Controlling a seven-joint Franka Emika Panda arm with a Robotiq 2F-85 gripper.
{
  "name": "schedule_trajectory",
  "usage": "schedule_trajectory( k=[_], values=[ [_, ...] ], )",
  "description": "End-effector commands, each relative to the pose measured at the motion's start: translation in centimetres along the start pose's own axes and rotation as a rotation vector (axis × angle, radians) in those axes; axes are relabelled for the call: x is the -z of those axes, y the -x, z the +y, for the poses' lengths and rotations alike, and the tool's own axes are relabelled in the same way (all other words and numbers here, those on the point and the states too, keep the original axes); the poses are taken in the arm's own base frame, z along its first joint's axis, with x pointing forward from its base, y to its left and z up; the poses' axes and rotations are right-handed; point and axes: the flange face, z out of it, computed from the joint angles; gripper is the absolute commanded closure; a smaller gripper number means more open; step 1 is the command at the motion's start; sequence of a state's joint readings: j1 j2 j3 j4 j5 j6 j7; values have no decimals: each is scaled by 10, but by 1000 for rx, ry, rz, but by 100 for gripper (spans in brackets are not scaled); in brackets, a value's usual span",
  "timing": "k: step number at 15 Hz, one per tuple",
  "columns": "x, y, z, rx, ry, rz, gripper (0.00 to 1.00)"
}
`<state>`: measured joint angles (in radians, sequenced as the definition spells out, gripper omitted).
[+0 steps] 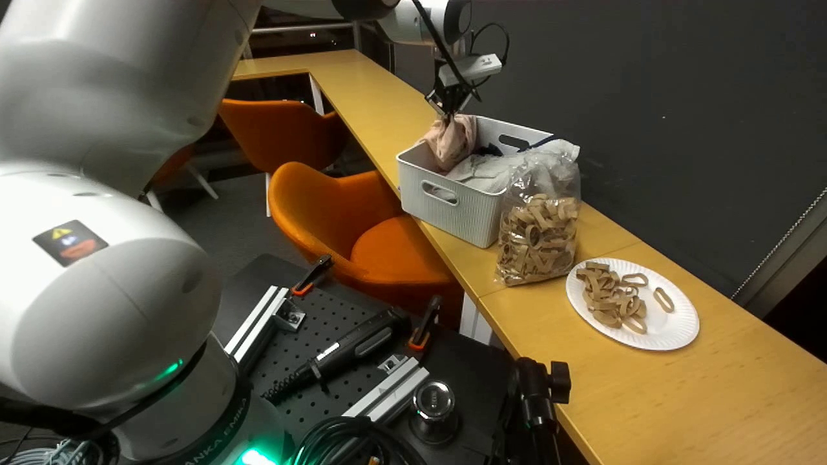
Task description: Move the pink shirt to the chair
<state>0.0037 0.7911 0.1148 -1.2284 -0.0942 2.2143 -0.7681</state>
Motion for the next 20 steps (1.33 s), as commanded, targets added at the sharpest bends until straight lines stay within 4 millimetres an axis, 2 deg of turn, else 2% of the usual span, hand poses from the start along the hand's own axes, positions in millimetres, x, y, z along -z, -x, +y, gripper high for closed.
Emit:
schedule_trajectory(
  k=[1,4,7,9,12,16,18,20],
  values=[
    [61,20,-3,-126,15,-102,99],
    [103,34,-14,-225,-16,-191,99],
    [138,41,-44,-238,-107,-270,99],
    [149,36,-68,-175,-175,-300,99],
    [153,17,-105,-83,-252,-355,99],
    [143,-19,-156,58,-332,-408,99],
    [134,-30,-175,129,-371,-430,99],
    [123,-35,-181,156,-376,-449,99]
  ],
)
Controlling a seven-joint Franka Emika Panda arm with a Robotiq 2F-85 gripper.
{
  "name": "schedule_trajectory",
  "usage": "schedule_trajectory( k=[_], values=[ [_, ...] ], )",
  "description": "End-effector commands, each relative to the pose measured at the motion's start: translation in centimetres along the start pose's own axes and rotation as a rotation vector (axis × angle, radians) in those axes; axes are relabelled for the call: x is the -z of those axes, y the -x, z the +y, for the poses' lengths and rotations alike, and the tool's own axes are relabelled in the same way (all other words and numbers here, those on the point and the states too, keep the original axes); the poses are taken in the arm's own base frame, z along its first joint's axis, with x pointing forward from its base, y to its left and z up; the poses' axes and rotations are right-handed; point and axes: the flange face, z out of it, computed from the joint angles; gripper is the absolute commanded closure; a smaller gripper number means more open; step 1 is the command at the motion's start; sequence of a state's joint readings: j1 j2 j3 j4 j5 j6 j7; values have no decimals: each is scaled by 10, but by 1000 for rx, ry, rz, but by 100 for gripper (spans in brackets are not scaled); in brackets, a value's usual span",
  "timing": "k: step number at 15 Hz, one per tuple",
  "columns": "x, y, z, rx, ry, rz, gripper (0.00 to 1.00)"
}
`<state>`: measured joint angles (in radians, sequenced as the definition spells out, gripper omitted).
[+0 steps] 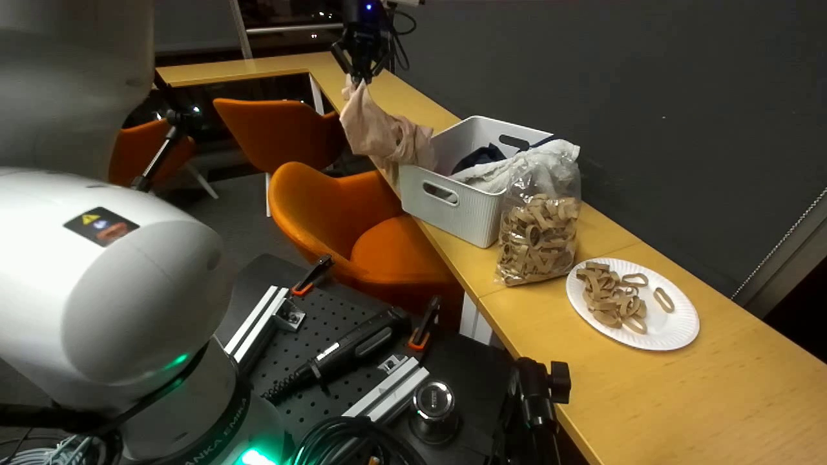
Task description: Move the pink shirt to the chair
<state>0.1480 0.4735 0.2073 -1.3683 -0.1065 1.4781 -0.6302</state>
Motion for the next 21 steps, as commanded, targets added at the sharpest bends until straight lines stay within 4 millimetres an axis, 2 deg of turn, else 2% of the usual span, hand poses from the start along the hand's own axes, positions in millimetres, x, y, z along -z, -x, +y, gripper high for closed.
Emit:
schedule_trajectory(
  k=[1,3,5,8,9,12,15,18,21],
  values=[
    [-11,-11,5,84,-5,-25,99],
    [-25,-8,21,134,53,-23,99],
    [-37,-2,26,185,93,-27,99],
    [-58,8,21,227,190,9,99],
    [-67,6,17,222,219,32,99],
    [-96,-5,-3,286,275,110,99],
    [-115,-29,-20,365,290,165,99],
    [-119,-45,-50,465,274,184,99],
    [-116,-48,-86,592,204,199,99]
  ],
)
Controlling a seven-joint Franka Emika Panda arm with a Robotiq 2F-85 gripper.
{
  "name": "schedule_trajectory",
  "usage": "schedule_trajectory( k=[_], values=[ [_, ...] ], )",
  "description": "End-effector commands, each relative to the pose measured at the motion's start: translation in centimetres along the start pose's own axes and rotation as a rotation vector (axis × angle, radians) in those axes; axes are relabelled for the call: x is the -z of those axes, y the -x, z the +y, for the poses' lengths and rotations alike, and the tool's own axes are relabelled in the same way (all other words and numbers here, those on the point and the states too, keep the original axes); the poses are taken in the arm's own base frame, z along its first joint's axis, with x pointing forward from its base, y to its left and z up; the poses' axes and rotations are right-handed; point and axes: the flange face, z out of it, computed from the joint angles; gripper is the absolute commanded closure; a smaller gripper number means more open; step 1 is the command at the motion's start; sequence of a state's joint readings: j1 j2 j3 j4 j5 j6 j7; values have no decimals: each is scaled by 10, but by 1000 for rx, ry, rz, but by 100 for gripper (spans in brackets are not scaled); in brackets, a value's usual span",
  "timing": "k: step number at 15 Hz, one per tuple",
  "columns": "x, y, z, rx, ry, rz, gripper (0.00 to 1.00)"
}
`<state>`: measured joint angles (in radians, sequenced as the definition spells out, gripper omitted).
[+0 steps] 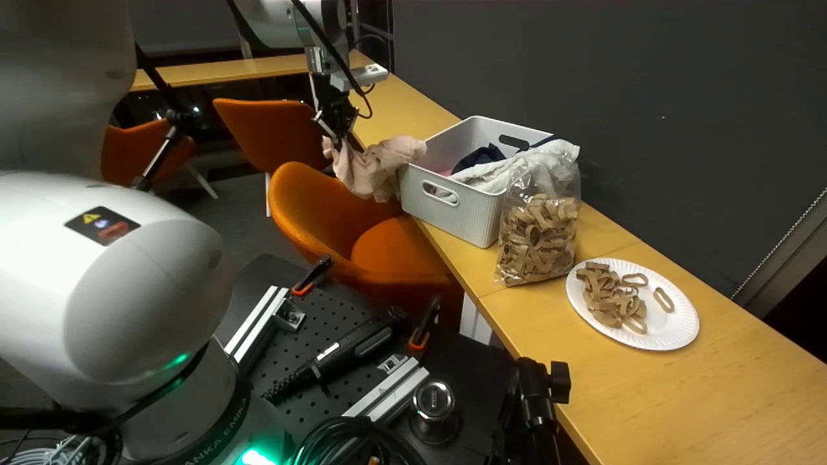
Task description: Move the pink shirt to the chair
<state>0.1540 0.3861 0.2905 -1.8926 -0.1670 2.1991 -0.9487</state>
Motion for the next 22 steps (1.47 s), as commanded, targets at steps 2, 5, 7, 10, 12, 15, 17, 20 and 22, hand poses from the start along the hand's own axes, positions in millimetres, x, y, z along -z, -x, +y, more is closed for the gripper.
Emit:
schedule_trajectory(
  k=[2,5,7,10,12,15,17,20,22],
  values=[
    [23,-13,-47,165,-109,72,99],
    [30,-5,-72,268,-237,110,99],
    [33,2,-81,340,-335,134,99],
    [35,10,-91,420,-472,129,99],
    [33,13,-95,462,-547,110,99],
    [28,15,-98,489,-621,91,69],
    [26,15,-98,496,-660,84,56],
    [27,16,-94,486,-703,84,35],
    [28,18,-86,457,-704,85,20]
  ],
)
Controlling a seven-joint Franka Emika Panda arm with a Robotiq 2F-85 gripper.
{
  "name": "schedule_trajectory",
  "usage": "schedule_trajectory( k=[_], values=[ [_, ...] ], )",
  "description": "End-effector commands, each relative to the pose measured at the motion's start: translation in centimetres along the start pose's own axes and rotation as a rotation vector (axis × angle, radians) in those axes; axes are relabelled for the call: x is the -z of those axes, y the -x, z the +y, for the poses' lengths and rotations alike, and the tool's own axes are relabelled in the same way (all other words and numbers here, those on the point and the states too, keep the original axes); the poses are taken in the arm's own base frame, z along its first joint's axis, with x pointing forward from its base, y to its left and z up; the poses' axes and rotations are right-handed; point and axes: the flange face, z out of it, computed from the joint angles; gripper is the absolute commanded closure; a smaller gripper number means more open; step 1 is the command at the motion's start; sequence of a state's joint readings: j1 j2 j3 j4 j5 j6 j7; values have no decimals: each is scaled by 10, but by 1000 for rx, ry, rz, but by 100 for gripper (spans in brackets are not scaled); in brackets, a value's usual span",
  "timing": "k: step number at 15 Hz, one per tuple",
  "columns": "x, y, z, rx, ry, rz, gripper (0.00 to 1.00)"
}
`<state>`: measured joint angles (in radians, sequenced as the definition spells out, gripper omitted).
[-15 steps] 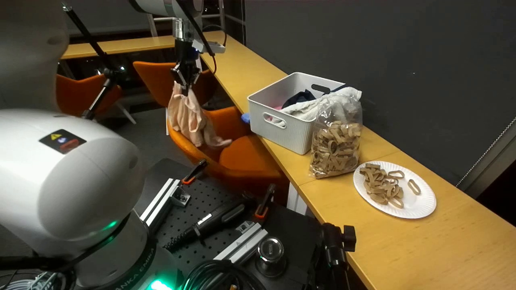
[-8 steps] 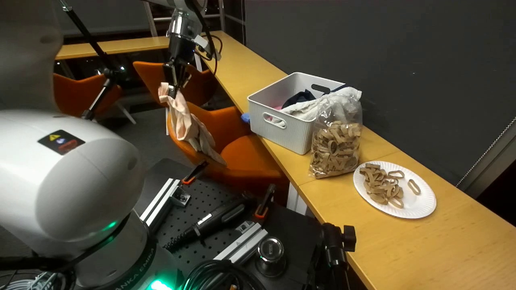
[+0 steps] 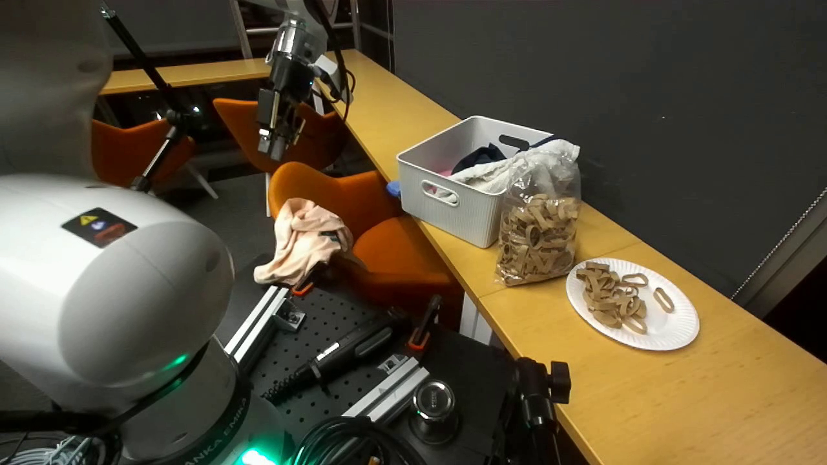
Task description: Move the pink shirt to the chair
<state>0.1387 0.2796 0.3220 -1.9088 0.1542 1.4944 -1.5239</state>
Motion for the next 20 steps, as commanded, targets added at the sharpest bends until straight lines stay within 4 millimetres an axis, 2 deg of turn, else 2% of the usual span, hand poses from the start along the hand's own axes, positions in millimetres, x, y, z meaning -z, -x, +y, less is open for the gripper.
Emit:
schedule_trajectory(
  k=[1,3,6,9,12,18,19,20],
  values=[
    [17,7,8,-37,-7,30,12],
    [29,18,14,-94,52,37,0],
    [48,33,24,-201,191,22,0],
    [58,48,33,-340,281,-29,0],
    [68,59,31,-473,377,-60,0],
    [96,81,6,-732,550,-50,0],
    [89,76,22,-664,488,-46,0],
    [94,78,18,-693,505,-42,0]
  ],
)
